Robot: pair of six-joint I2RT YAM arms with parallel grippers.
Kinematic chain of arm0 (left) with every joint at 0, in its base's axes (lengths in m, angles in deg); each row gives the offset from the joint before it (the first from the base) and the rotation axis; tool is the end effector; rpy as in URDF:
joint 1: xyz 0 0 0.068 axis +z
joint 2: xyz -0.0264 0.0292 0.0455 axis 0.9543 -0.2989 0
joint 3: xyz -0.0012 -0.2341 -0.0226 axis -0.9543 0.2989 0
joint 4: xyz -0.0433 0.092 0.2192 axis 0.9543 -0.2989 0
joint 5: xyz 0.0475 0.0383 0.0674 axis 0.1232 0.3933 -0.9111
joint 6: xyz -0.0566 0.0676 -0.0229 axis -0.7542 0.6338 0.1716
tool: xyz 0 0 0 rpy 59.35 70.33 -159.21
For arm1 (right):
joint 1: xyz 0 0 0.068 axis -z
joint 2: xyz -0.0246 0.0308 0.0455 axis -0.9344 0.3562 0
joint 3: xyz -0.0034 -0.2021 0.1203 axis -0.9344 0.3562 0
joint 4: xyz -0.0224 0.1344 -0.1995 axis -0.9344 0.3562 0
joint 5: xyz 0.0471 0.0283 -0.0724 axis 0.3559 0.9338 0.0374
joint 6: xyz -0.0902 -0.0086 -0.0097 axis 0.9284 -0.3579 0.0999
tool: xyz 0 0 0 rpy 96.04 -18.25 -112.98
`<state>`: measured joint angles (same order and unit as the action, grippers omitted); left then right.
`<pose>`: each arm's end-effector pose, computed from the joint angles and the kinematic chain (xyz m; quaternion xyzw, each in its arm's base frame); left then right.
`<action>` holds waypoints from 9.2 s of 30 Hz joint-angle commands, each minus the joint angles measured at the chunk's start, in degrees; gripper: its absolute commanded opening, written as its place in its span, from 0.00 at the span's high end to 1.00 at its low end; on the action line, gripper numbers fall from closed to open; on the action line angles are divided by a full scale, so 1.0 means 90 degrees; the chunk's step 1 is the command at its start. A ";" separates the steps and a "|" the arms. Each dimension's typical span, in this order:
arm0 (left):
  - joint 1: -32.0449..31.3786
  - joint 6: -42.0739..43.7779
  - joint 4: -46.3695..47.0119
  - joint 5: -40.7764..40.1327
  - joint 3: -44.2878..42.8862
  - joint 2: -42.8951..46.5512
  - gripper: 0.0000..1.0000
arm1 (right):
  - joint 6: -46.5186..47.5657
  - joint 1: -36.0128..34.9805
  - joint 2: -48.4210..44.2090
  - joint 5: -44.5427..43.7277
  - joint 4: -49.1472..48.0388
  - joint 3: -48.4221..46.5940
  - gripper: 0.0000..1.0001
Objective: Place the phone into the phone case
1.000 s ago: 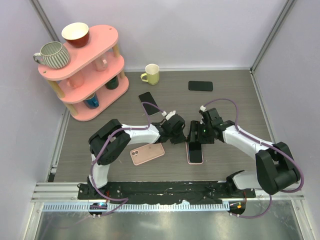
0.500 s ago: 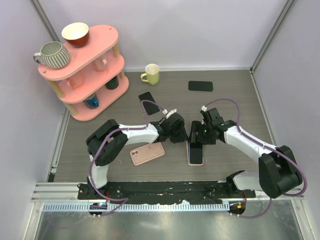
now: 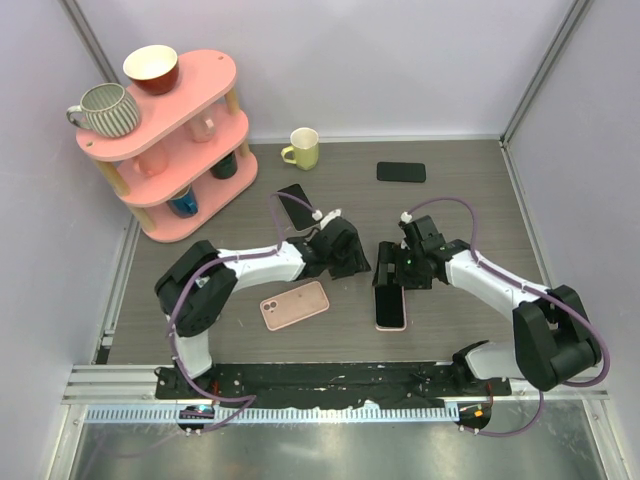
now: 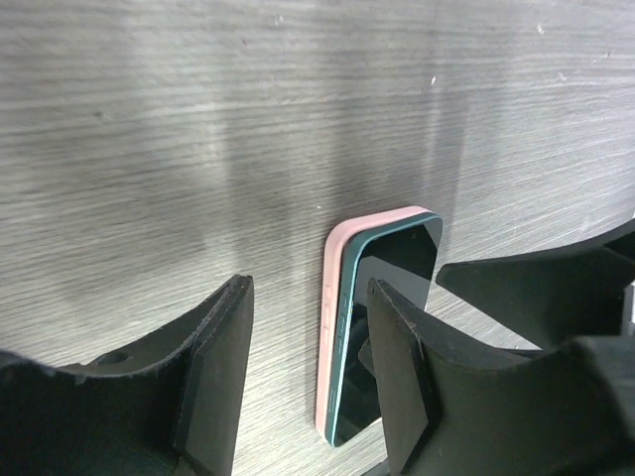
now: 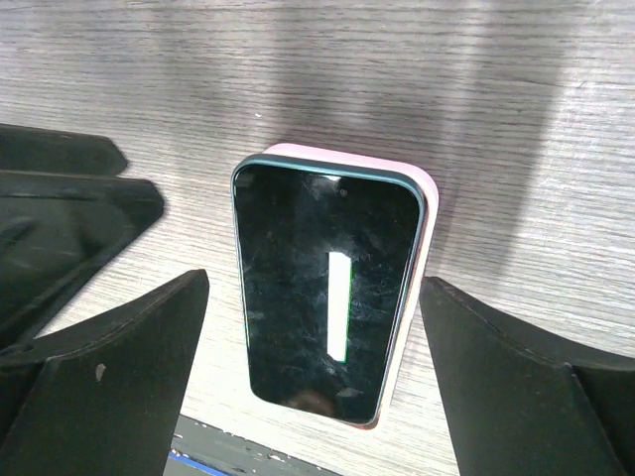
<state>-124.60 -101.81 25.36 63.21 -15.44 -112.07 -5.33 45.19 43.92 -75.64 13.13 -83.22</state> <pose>0.2479 -0.3120 0.1161 -0.0910 0.9256 -0.2989 0.2138 0.2302 0.1156 0.1159 -0.0025 0.9671 0.1687 0.1906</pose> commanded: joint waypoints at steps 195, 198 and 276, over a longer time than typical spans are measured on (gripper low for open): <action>0.1821 0.2731 0.0344 0.7380 0.0416 0.2456 1.00 | -0.2570 -0.0250 -0.2837 0.4872 -0.8089 0.2920 0.86; 0.1831 0.2799 0.0296 0.7312 0.0504 0.2475 1.00 | -0.2706 -0.0240 -0.2711 0.4697 -0.8069 0.2822 0.77; 0.2026 -0.0287 0.3674 0.7888 0.1461 0.2632 1.00 | -0.3058 -0.0250 -0.2808 0.5116 -0.8548 0.2616 0.91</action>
<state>-106.61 -102.45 55.08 133.62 -3.29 -89.54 -33.26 43.13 19.42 -28.43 -59.94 -58.61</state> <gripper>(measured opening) 0.071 0.211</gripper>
